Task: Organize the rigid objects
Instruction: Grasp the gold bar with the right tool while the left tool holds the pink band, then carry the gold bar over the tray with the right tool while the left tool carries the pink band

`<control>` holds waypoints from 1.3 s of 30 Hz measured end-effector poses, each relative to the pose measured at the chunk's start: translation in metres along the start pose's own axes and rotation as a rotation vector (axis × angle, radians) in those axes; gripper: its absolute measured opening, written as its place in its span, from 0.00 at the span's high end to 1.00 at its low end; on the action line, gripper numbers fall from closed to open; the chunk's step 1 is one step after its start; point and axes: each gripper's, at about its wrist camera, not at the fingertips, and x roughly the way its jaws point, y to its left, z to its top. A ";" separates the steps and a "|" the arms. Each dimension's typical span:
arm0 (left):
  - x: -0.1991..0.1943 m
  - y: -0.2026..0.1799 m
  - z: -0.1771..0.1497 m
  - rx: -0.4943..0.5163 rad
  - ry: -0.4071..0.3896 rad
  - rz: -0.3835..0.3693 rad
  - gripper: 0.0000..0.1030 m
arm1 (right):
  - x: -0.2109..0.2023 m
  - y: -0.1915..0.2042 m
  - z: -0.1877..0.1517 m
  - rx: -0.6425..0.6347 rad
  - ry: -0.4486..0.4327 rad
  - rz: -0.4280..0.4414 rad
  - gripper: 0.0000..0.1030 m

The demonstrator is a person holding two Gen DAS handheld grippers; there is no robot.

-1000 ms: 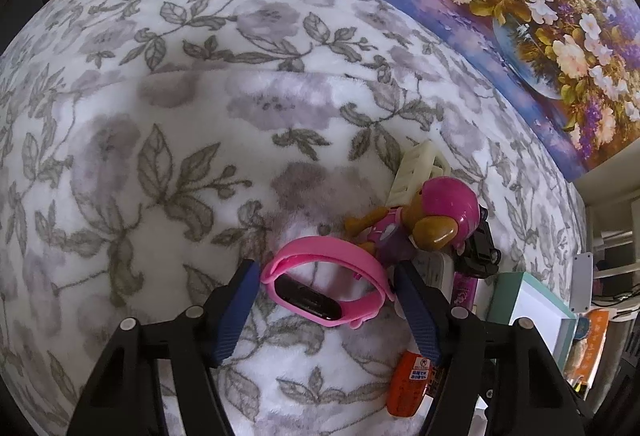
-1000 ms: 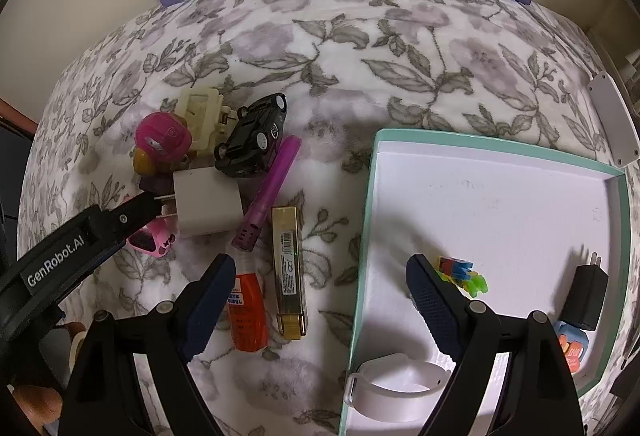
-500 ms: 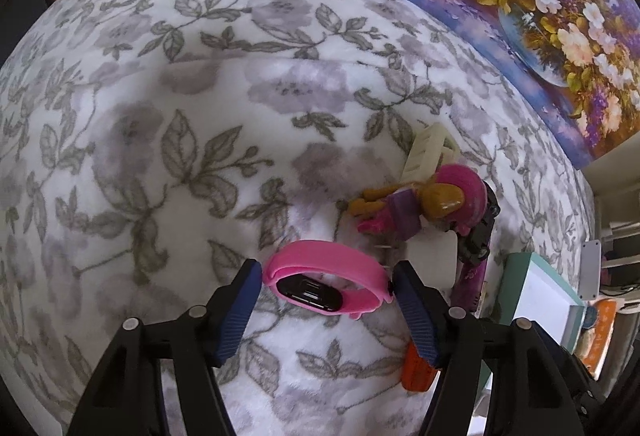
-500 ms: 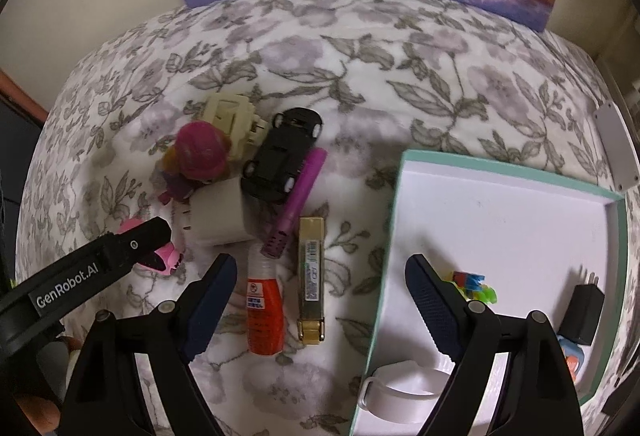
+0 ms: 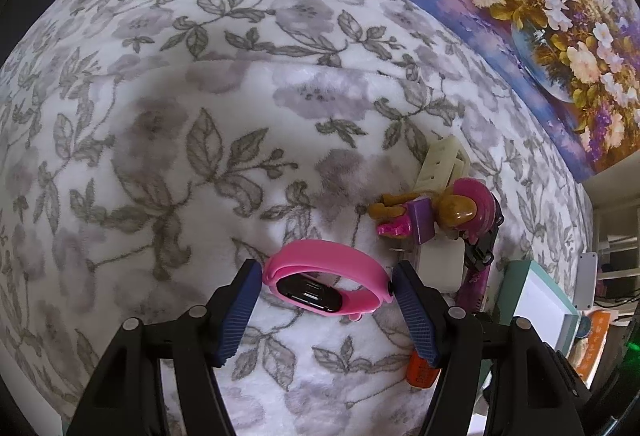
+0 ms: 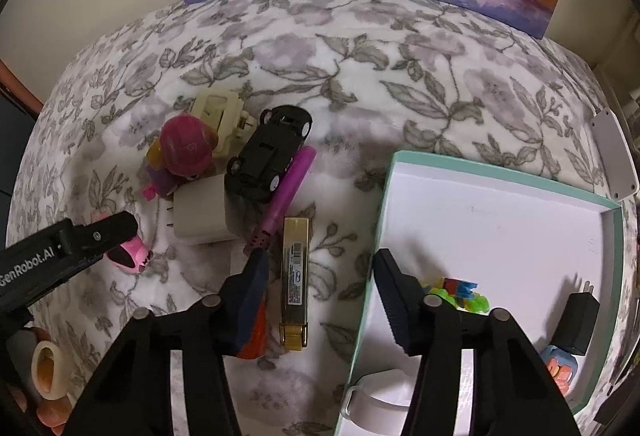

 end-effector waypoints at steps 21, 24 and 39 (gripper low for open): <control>0.003 0.003 -0.001 -0.025 0.005 0.003 0.31 | 0.015 0.015 -0.009 -0.068 0.029 0.027 0.75; 0.005 0.003 -0.001 -0.025 0.008 0.008 0.31 | 0.022 0.017 -0.012 -0.073 0.048 0.016 0.79; 0.007 0.002 -0.001 -0.029 0.008 0.010 0.31 | 0.028 0.023 -0.015 -0.074 0.044 -0.011 0.85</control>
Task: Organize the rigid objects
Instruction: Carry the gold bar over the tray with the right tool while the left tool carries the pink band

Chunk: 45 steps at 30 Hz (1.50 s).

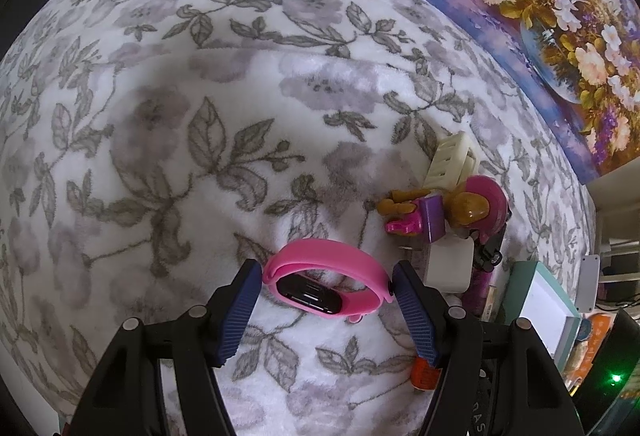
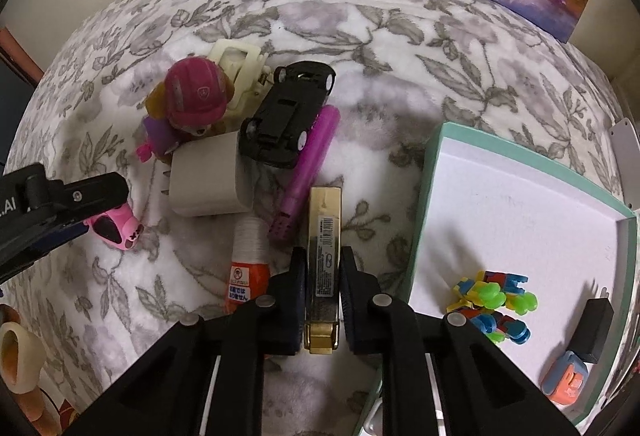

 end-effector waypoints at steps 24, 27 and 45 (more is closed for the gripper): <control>-0.068 -0.053 -0.003 0.098 -0.160 -0.088 0.31 | -0.076 -0.101 0.010 0.211 -0.131 -0.045 0.85; -0.068 -0.076 -0.012 0.148 -0.155 -0.094 0.31 | -0.079 -0.130 0.006 0.266 -0.128 -0.096 0.85; -0.040 -0.217 -0.109 0.542 -0.075 -0.077 0.31 | -0.086 -0.231 -0.026 0.450 -0.091 -0.147 0.84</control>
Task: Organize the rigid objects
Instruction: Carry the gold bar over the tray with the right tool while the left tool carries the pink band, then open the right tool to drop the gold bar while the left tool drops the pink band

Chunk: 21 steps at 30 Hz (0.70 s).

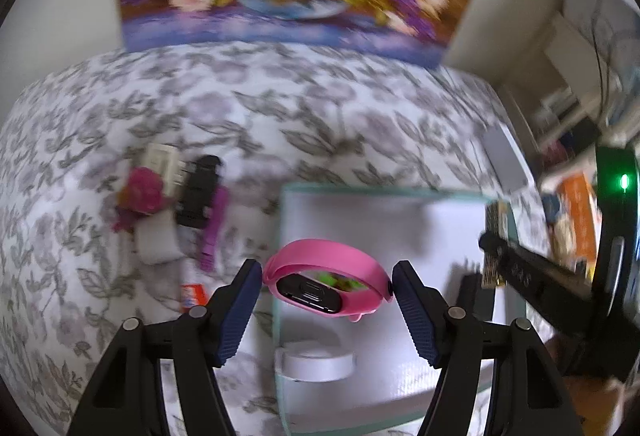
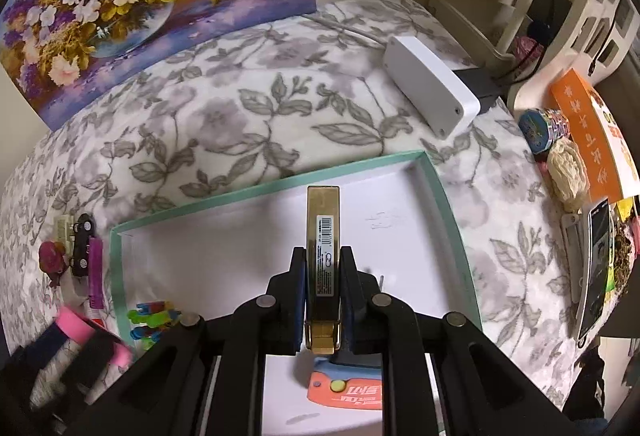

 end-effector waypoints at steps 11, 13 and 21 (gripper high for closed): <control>0.031 -0.035 -0.020 0.101 0.087 0.024 0.31 | 0.026 0.016 -0.011 -0.049 0.088 0.039 0.84; 0.032 -0.036 -0.021 0.105 0.089 0.029 0.31 | 0.031 0.020 -0.014 -0.058 0.104 0.044 0.84; 0.035 -0.033 -0.021 0.110 0.090 0.051 0.31 | 0.039 0.021 -0.019 -0.059 0.137 0.037 0.84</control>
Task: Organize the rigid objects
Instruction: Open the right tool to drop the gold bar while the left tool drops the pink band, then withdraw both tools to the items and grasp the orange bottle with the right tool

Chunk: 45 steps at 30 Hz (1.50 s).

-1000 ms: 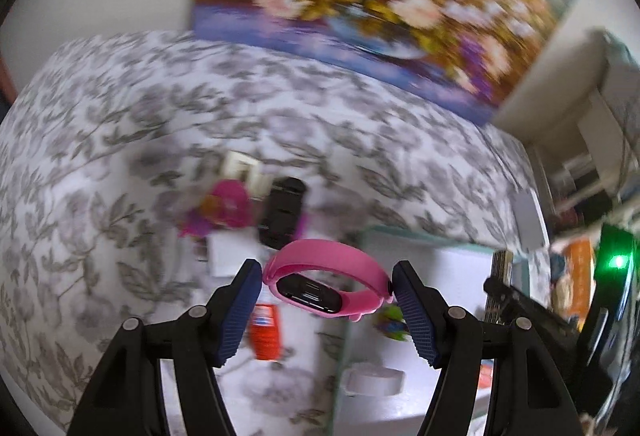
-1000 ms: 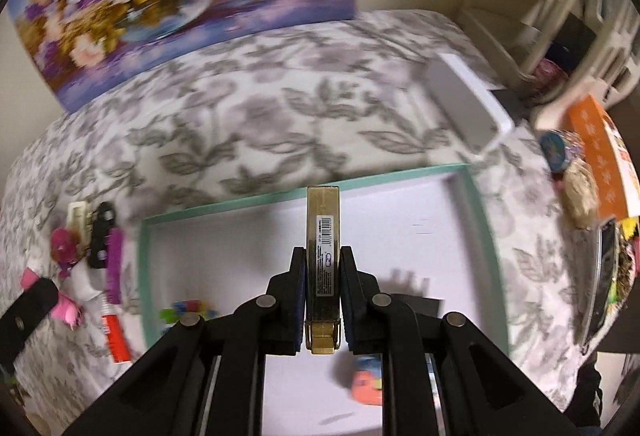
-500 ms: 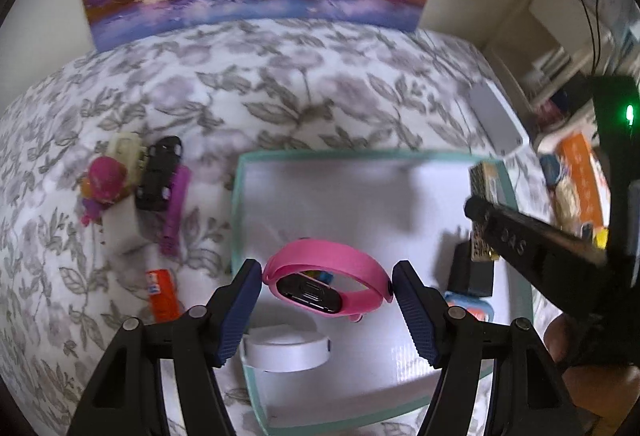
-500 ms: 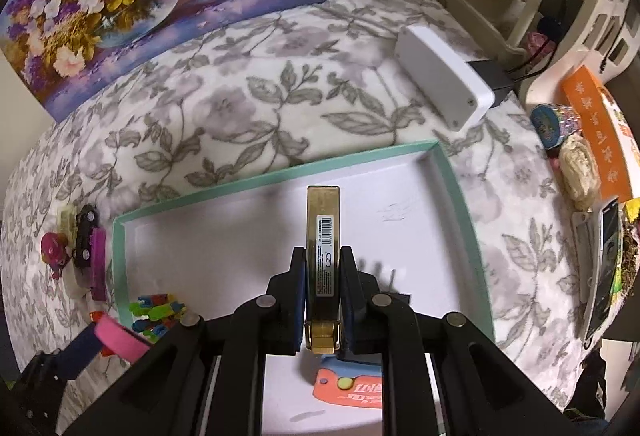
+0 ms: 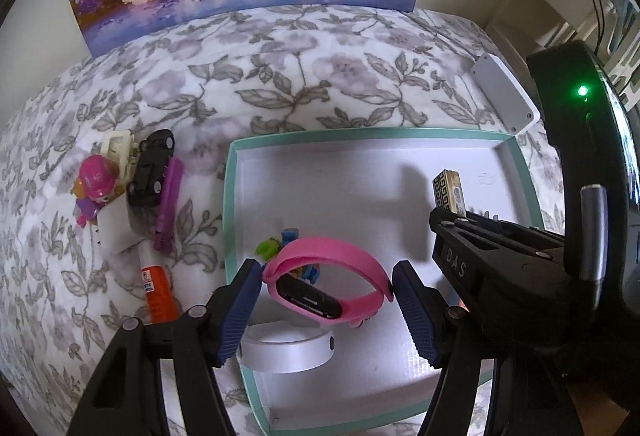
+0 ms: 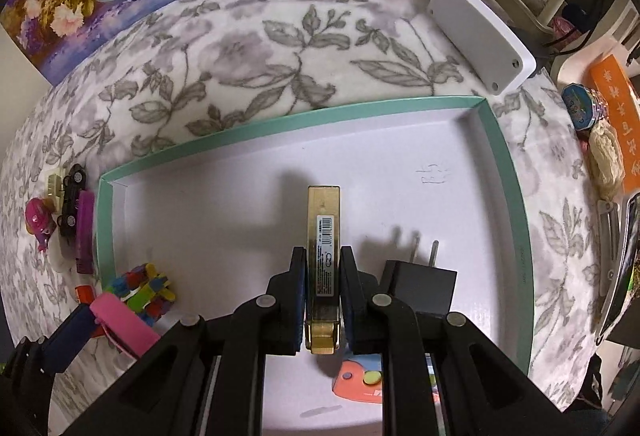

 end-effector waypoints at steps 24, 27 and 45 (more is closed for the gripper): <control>-0.036 0.017 0.014 -0.069 -0.048 -0.073 0.22 | -0.091 -0.005 0.011 0.011 -0.205 0.009 0.71; -0.048 0.033 0.019 -0.115 -0.083 -0.059 0.22 | -0.102 -0.006 0.010 0.014 -0.236 0.007 0.64; -0.082 0.169 0.021 -0.448 -0.198 0.085 0.00 | -0.094 0.029 0.007 -0.053 -0.225 -0.019 0.55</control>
